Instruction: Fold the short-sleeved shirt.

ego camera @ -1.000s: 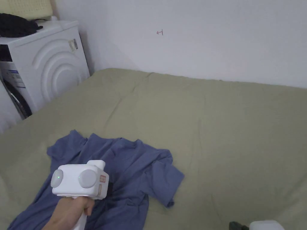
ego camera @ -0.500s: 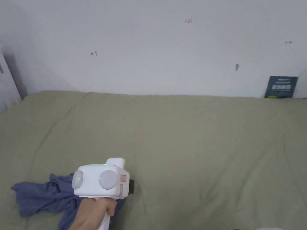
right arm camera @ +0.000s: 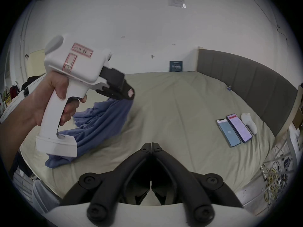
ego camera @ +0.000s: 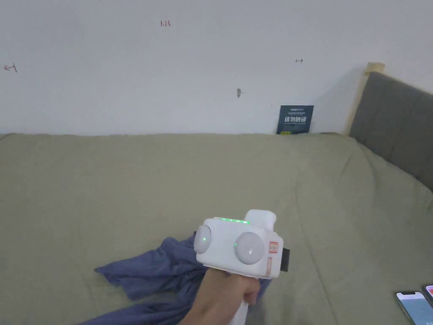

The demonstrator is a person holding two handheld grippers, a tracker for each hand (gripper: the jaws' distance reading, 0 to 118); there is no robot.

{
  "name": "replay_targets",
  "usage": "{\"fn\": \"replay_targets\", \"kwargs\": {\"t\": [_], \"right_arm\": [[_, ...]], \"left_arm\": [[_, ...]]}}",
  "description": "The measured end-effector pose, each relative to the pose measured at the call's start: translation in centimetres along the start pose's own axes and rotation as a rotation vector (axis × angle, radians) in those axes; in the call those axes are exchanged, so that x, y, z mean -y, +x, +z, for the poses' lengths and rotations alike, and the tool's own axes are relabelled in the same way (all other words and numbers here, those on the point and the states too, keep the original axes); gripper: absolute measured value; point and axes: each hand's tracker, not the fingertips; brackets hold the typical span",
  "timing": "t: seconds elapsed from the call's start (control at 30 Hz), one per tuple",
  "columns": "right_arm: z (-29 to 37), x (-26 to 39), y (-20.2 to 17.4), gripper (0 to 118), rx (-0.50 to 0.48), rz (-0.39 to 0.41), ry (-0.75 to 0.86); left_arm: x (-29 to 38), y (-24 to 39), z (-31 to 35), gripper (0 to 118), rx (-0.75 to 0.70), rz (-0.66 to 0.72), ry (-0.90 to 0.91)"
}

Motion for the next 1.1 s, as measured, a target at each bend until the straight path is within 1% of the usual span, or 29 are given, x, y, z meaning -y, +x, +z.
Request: {"fn": "replay_targets", "kwargs": {"t": [0.1,0.17,0.23,0.27,0.3,0.33,0.37,0.4,0.43,0.53,0.6,0.73,0.77,0.8,0.83,0.87,0.9,0.93,1.07,1.1], "right_arm": [[-0.8,0.5,0.6,0,0.008,-0.017,-0.019],[-1.3,1.0,0.8,0,0.005,-0.032,-0.032],[-1.8,1.5,0.6,0,0.001,-0.034,-0.044],[-2.0,1.7,0.6,0,-0.001,-0.034,-0.049],[-2.1,1.8,0.5,0,-0.004,-0.034,-0.054],[-2.3,1.9,0.5,0,-0.009,-0.036,-0.060],[-2.3,2.0,0.4,0,-0.012,-0.037,-0.063],[-2.3,2.0,0.3,0,-0.013,-0.037,-0.064],[-2.2,1.9,0.1,0,-0.015,-0.035,-0.064],[-1.4,1.5,-0.4,0,-0.028,-0.030,-0.048],[-0.6,1.1,-0.9,0,-0.040,-0.022,-0.030],[1.2,0.4,-2.1,0,-0.070,-0.014,0.007],[1.7,0.3,-2.4,0,-0.080,-0.014,0.016],[2.1,0.3,-2.8,0,-0.084,-0.013,0.022],[2.5,0.3,-3.2,0,-0.089,-0.015,0.029],[2.8,0.3,-3.6,0,-0.103,-0.015,0.035],[3.1,0.4,-4.0,0,-0.108,-0.012,0.038],[3.3,0.6,-4.6,0,-0.109,-0.007,0.040],[4.3,1.4,-6.5,0,-0.135,-0.008,0.044],[4.3,1.5,-6.9,0,-0.141,-0.006,0.040]], "left_arm": [[1.8,0.1,-3.1,2,-0.059,0.010,-0.112],[3.3,-0.6,-4.8,2,-0.156,-0.011,-0.166],[4.3,-1.2,-5.5,4,-0.211,-0.021,-0.173],[4.7,-1.8,-5.7,16,-0.203,-0.011,-0.171],[4.9,-2.2,-5.5,57,-0.177,-0.013,-0.164],[5.1,-2.4,-5.0,118,-0.171,-0.008,-0.146],[5.3,-2.6,-4.9,114,-0.177,-0.006,-0.149],[4.9,-2.7,-3.2,112,-0.179,0.039,-0.136],[5.0,-2.5,-1.9,112,-0.173,-0.014,-0.103],[6.4,-3.2,2.2,112,-0.154,0.024,-0.070],[8.0,-3.6,6.1,112,-0.159,0.022,-0.041],[12.8,-6.4,15.4,112,-0.187,0.087,0.048],[14.5,-7.1,18.0,110,-0.215,0.102,0.070],[15.6,-7.9,20.1,104,-0.229,0.121,0.086],[17.2,-8.9,22.3,72,-0.261,0.144,0.121],[18.9,-9.8,24.4,20,-0.292,0.175,0.151],[20.3,-10.6,25.7,0,-0.330,0.216,0.165],[22.4,-11.1,27.3,0,-0.402,0.249,0.197],[27.4,-13.8,31.9,0,-0.473,0.323,0.217],[28.2,-14.2,32.5,0,-0.470,0.316,0.212]]}}
